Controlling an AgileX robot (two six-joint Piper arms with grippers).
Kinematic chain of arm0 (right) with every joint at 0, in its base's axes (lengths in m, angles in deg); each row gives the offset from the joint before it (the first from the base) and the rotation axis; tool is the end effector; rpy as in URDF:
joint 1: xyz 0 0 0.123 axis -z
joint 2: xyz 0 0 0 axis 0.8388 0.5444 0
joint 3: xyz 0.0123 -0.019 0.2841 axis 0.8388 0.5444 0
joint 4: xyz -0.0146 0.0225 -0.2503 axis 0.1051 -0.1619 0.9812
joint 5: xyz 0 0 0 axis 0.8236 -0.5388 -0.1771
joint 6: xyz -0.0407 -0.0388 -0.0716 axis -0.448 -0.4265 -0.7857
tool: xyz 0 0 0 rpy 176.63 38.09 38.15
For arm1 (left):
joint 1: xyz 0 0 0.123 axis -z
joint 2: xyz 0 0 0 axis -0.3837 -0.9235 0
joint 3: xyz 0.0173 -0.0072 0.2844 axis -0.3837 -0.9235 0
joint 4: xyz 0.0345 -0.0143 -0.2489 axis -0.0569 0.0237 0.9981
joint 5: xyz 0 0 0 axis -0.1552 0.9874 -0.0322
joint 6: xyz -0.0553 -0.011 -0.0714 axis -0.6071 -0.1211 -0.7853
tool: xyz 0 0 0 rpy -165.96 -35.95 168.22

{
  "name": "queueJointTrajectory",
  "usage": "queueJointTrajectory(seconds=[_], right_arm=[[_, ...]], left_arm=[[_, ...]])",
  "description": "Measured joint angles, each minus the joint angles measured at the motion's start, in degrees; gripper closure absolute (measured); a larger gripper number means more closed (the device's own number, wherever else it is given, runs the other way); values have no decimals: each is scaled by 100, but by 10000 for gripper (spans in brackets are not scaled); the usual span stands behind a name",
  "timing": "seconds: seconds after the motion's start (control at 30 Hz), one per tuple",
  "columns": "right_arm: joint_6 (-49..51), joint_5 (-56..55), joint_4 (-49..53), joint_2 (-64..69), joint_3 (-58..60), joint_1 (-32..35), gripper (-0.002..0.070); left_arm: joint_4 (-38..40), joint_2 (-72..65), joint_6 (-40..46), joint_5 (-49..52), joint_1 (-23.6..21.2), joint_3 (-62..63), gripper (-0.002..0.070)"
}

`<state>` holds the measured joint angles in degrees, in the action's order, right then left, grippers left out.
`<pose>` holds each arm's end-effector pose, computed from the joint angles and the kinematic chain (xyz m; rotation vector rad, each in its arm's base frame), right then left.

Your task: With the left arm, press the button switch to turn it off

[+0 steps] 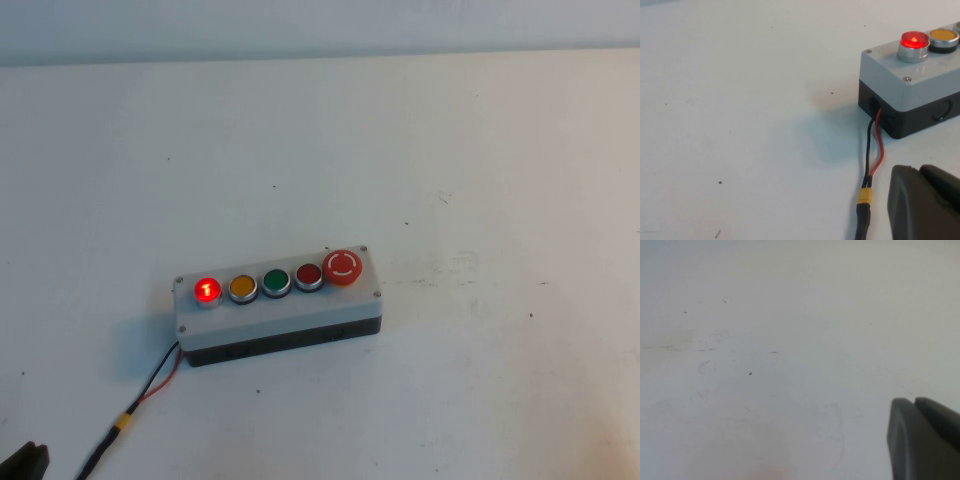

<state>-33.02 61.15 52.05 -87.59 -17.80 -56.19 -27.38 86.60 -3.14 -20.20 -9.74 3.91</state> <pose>0.0533 0.0070 0.1749 -0.0206 1.8290 0.0870 0.0509 -0.0140 0.1716 0.3627 1.8312 -0.0769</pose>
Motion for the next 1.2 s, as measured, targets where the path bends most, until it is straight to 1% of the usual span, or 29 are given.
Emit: queueJointTrajectory(seconds=[0.27, 0.5, 0.87, 1.0, 1.2], right_arm=[[0, 0, 0, 0, 0, 0, 692], [0, 0, 0, 0, 0, 0, 692], [0, 0, 0, 0, 0, 0, 692], [0, 0, 0, 0, 0, 0, 692], [0, 0, 0, 0, 0, 0, 692]], left_arm=[[0, 0, -10, -10, 0, 0, 677], [10, 0, -315, -10, 0, 0, 677], [10, 0, -401, -12, 0, 0, 677], [10, 0, -966, -202, 0, 0, 677], [12, 0, -2789, -760, 0, 0, 677]])
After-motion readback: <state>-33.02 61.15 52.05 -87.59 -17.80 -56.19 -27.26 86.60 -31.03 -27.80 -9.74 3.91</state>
